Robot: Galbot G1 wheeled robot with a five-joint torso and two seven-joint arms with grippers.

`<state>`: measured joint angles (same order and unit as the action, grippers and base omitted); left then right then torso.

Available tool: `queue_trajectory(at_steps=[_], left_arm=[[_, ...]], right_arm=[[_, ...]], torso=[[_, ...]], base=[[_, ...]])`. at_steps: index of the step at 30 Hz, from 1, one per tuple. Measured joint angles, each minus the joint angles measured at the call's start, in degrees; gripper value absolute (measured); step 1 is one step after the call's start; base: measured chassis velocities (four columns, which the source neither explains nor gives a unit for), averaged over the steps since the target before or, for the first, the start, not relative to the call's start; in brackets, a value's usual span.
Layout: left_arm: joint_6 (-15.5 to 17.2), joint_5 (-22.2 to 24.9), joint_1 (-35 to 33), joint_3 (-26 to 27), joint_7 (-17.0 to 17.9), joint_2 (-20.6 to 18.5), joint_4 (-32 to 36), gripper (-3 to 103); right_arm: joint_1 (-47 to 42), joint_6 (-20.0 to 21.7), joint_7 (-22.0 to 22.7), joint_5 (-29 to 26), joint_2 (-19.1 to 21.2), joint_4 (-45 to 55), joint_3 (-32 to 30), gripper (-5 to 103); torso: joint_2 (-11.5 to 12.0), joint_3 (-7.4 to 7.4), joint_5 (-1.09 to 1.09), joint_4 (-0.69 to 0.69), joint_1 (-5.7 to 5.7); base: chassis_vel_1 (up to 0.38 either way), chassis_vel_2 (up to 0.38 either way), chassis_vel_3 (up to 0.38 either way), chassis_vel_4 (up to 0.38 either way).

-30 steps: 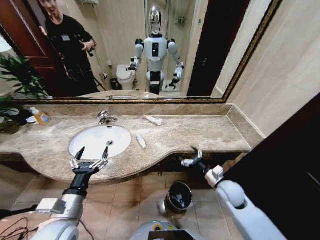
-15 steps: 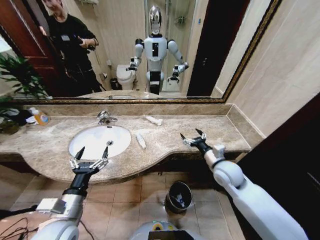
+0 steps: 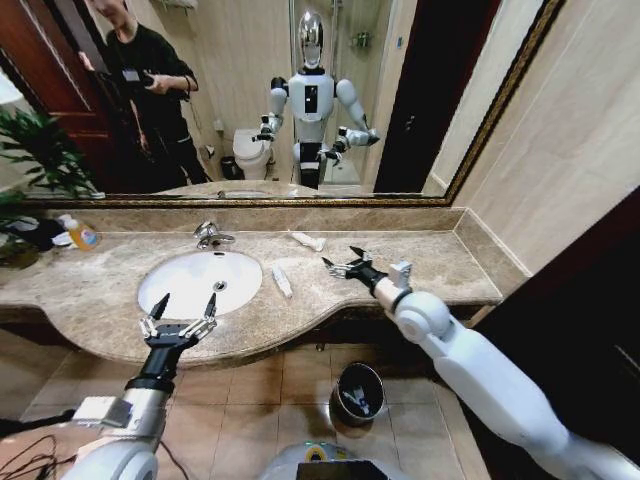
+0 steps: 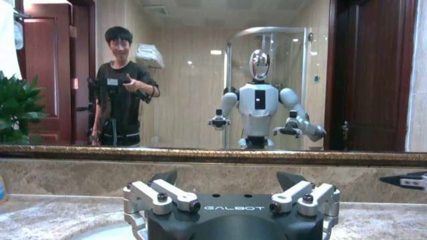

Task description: Pick up the trash from the sink and place it in the trash bin.

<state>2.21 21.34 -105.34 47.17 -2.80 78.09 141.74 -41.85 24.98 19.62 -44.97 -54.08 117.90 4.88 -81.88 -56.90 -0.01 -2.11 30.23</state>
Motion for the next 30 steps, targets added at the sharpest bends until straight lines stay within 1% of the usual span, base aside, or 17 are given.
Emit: queue_trajectory(at_steps=[1,3,4,6,7,8,11,12,13,15,17,20,21,24,30], left_arm=[[0.00,0.00,0.00,0.00,0.00,0.00,0.00,100],[0.00,0.00,0.00,0.00,0.00,0.00,0.00,100],[0.00,0.00,0.00,0.00,0.00,0.00,0.00,100],[0.00,0.00,0.00,0.00,0.00,0.00,0.00,100],[0.00,0.00,0.00,0.00,0.00,0.00,0.00,100],[0.00,0.00,0.00,0.00,0.00,0.00,0.00,100],[0.00,0.00,0.00,0.00,0.00,0.00,0.00,100],[0.00,0.00,0.00,0.00,0.00,0.00,0.00,100],[0.00,0.00,0.00,0.00,0.00,0.00,0.00,100],[0.00,0.00,0.00,0.00,0.00,0.00,0.00,100],[0.00,0.00,0.00,0.00,0.00,0.00,0.00,100],[0.00,0.00,0.00,0.00,0.00,0.00,0.00,100],[0.00,0.00,0.00,0.00,0.00,0.00,0.00,100],[0.00,0.00,0.00,0.00,0.00,0.00,0.00,100],[0.00,0.00,0.00,0.00,0.00,0.00,0.00,100]], right_arm=[[0.88,-0.04,2.29,0.42,-0.88,-0.81,1.62,100],[1.51,-0.23,4.60,0.55,-1.90,-1.78,3.11,100],[1.51,-0.23,4.60,0.55,-1.90,-1.78,3.11,100],[2.08,-0.42,5.61,0.47,-2.40,-2.95,4.73,100],[3.01,-0.48,6.41,0.63,-2.71,-4.12,6.57,100],[3.01,-0.48,6.41,0.63,-2.71,-4.12,6.57,100],[5.28,-0.49,9.28,0.80,-4.29,-5.82,10.10,100],[5.28,-0.49,9.28,0.80,-4.29,-5.82,10.10,100],[6.64,-0.30,10.88,0.78,-5.85,-7.05,12.10,100],[7.93,0.00,11.83,0.61,-7.60,-8.90,14.04,100],[8.36,0.06,11.94,0.48,-8.28,-9.97,14.81,100],[9.43,-0.31,11.63,0.21,-10.41,-13.56,17.54,100],[9.43,-0.31,11.63,0.21,-10.41,-13.56,17.54,100],[9.52,-0.20,10.56,0.18,-12.41,-15.26,19.32,100],[10.19,1.00,9.73,-0.37,-14.27,-17.36,20.91,100]], torso=[[0.00,0.00,-0.01,0.00,0.00],[0.00,0.00,0.01,0.00,0.00],[0.00,0.00,0.01,0.00,0.00],[0.00,0.00,0.00,0.00,0.00],[0.00,0.00,0.00,0.01,0.00],[0.00,0.00,0.00,0.01,0.00],[0.00,0.00,0.00,0.01,0.00],[0.00,0.00,0.00,0.01,0.00],[0.00,0.00,0.01,0.00,0.00],[0.00,0.00,0.00,0.00,0.00],[0.00,0.00,-0.01,0.00,0.00],[0.00,0.00,0.00,0.00,0.00],[0.00,0.00,0.00,0.00,0.00],[0.00,0.00,0.00,0.00,0.00],[0.00,0.00,-0.01,0.00,0.00]], base=[[0.000,0.000,0.000,0.000],[0.000,0.000,0.000,0.000],[0.000,0.000,0.000,0.000],[0.000,0.000,0.000,0.000],[0.000,0.000,0.000,0.000],[0.000,0.000,0.000,0.000],[0.000,0.000,0.000,0.000],[0.000,0.000,0.000,0.000],[0.000,0.000,0.000,0.000],[0.000,0.000,0.000,0.000],[0.000,0.000,0.000,0.000],[0.000,0.000,0.000,0.000],[0.000,0.000,0.000,0.000],[0.000,0.000,0.000,0.000],[0.000,0.000,0.000,0.000]])
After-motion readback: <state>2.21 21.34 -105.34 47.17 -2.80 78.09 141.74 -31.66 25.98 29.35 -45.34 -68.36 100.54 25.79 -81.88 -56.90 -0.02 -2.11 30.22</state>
